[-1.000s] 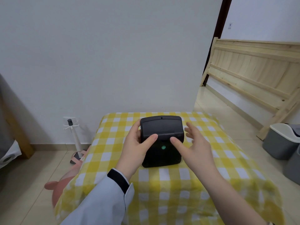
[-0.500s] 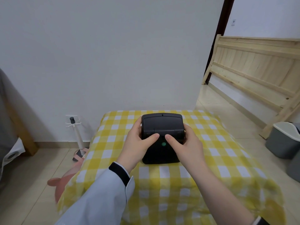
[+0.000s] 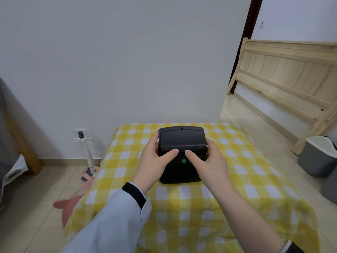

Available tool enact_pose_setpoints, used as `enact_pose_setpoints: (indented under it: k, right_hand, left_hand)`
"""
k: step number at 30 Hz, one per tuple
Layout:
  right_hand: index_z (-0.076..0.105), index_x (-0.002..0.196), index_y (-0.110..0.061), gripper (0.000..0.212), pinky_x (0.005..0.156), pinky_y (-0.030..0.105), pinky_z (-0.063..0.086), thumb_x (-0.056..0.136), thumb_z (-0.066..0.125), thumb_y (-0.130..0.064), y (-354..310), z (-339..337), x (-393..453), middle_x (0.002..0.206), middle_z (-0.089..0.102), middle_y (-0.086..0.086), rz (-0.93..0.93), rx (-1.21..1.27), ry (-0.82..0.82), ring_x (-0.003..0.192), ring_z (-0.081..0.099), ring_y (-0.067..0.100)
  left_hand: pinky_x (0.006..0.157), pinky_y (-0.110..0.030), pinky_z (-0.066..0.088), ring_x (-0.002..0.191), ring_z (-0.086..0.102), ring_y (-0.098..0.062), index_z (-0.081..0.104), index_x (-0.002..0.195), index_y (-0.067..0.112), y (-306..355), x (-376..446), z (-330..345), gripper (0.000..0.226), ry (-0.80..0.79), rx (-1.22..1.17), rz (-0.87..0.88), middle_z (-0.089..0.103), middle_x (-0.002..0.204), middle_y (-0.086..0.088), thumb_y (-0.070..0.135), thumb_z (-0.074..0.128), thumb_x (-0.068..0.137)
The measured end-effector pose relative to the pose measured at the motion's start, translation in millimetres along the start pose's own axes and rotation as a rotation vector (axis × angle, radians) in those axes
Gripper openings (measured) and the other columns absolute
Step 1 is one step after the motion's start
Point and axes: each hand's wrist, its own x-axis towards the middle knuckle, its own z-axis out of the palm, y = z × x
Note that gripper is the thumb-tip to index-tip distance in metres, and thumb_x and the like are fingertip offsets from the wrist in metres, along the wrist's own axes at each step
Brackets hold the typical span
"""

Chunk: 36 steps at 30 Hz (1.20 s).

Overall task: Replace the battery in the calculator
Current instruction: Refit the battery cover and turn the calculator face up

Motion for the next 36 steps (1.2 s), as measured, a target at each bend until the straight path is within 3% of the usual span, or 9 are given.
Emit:
enact_pose_setpoints:
  k: [4,12,15,20,23,28,30,33,36]
  right_hand:
    - [0.025,0.145,-0.022,0.081,0.098,0.026,0.037,0.078,0.069,-0.034,-4,4,-14,0.141,0.045,-0.003,-0.098,-0.136,0.090,0.125,0.044,0.014]
    - [0.010,0.145,-0.031,0.110,0.107,0.035,0.021,0.054,0.065,-0.060,-12,23,-30,0.149,0.022,0.006,-0.109,-0.209,0.092,0.134,0.019,0.020]
    - [0.005,0.143,-0.038,0.118,0.109,0.042,0.023,0.046,0.066,-0.066,-16,26,-24,0.148,0.020,0.007,-0.052,-0.162,0.109,0.134,0.016,0.021]
    - [0.011,0.140,-0.044,0.116,0.104,0.036,0.031,0.042,0.072,-0.059,-15,19,-17,0.140,0.028,-0.004,0.008,-0.033,0.138,0.128,0.023,0.012]
    - [0.016,0.137,-0.048,0.111,0.104,0.042,0.039,0.044,0.076,-0.047,-14,10,-14,0.137,0.034,-0.007,0.016,0.116,0.115,0.129,0.033,0.015]
    - [0.027,0.134,-0.050,0.104,0.092,0.039,0.049,0.043,0.076,-0.040,-22,-4,-12,0.132,0.048,-0.003,0.033,0.426,-0.007,0.117,0.052,0.013]
    - [0.035,0.135,-0.040,0.097,0.085,0.034,0.049,0.046,0.073,-0.037,-27,-9,-10,0.121,0.056,-0.001,0.094,0.681,-0.098,0.107,0.059,0.015]
    - [0.054,0.124,-0.010,0.082,0.096,0.044,0.041,0.050,0.072,-0.039,-29,-15,-5,0.113,0.057,0.014,0.300,1.144,-0.283,0.105,0.056,0.031]
    - [0.070,0.108,-0.009,0.060,0.099,0.044,0.043,0.062,0.068,-0.048,-27,-18,-3,0.114,0.067,0.014,0.399,1.383,-0.394,0.108,0.062,0.032]
  left_hand:
    - [0.087,-0.033,0.056,0.103,0.069,-0.020,0.059,0.117,0.029,1,0,2,0.043,0.016,0.022,0.012,0.074,0.108,-0.003,0.010,0.067,0.078]
    - [0.083,-0.024,0.055,0.105,0.068,-0.015,0.061,0.119,0.026,17,1,13,0.030,-0.007,-0.048,-0.066,0.074,0.111,0.001,0.016,0.045,0.096]
    - [0.091,-0.029,0.052,0.112,0.065,-0.014,0.061,0.122,0.024,27,1,19,0.036,-0.075,-0.078,-0.118,0.070,0.120,0.000,0.021,0.034,0.099]
    - [0.088,-0.025,0.051,0.111,0.065,-0.009,0.062,0.121,0.029,37,1,29,0.038,-0.137,-0.016,-0.122,0.070,0.119,0.006,0.031,0.029,0.101]
    - [0.085,-0.025,0.049,0.116,0.060,-0.002,0.059,0.120,0.045,39,1,31,0.039,-0.118,0.024,-0.123,0.066,0.121,0.019,0.048,0.027,0.100]
    - [0.109,-0.049,0.037,0.127,0.050,-0.013,0.048,0.134,0.042,33,-2,34,0.047,-0.056,-0.021,-0.264,0.054,0.140,0.009,0.056,0.022,0.097]
    - [0.111,-0.047,0.034,0.127,0.047,-0.013,0.045,0.135,0.039,28,-5,36,0.051,-0.044,-0.055,-0.322,0.049,0.144,0.006,0.060,0.020,0.095]
    - [0.106,-0.040,0.037,0.122,0.049,-0.016,0.041,0.141,0.023,23,-7,37,0.062,-0.020,-0.195,-0.437,0.048,0.144,-0.002,0.059,0.021,0.096]
    - [0.095,-0.032,0.048,0.120,0.059,-0.020,0.053,0.133,0.012,21,-5,40,0.067,-0.017,-0.367,-0.492,0.062,0.133,-0.006,0.056,0.018,0.098]
